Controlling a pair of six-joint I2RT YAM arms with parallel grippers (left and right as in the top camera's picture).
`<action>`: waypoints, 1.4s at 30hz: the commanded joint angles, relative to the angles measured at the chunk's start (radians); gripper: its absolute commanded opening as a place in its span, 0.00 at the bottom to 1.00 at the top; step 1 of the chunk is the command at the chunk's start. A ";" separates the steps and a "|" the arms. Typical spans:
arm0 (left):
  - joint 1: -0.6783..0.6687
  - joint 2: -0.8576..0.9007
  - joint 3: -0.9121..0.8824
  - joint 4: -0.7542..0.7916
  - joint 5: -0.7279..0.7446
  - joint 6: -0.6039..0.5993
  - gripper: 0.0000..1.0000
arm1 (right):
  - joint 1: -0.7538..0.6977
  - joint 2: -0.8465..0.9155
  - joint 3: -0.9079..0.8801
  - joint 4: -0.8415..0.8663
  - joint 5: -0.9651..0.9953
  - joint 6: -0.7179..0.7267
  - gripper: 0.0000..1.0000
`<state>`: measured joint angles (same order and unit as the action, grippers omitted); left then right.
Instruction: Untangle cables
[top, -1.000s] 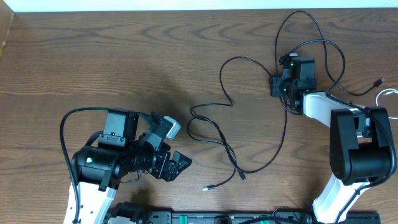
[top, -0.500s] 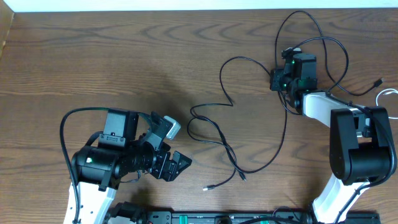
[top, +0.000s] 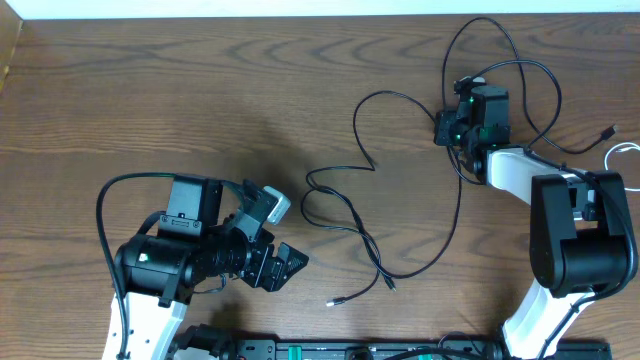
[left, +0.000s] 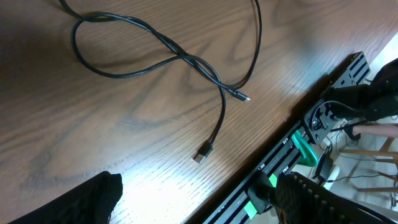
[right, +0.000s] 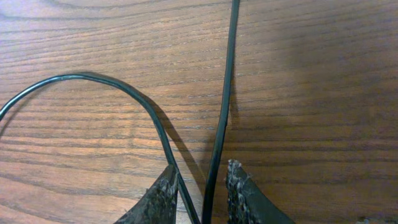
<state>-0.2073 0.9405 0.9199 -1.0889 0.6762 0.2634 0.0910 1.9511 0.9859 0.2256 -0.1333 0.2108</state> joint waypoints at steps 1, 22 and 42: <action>0.003 0.000 0.002 -0.003 0.013 0.009 0.85 | 0.006 0.025 -0.005 0.000 0.026 0.013 0.22; 0.003 0.000 0.002 -0.010 0.012 0.009 0.85 | 0.008 0.033 -0.004 0.001 -0.072 0.047 0.01; 0.003 0.000 0.000 -0.014 0.012 0.009 0.86 | -0.572 -0.689 -0.004 -0.194 0.208 -0.032 0.01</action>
<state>-0.2073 0.9405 0.9199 -1.0996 0.6785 0.2634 -0.3759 1.3018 0.9771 0.0597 -0.0391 0.1928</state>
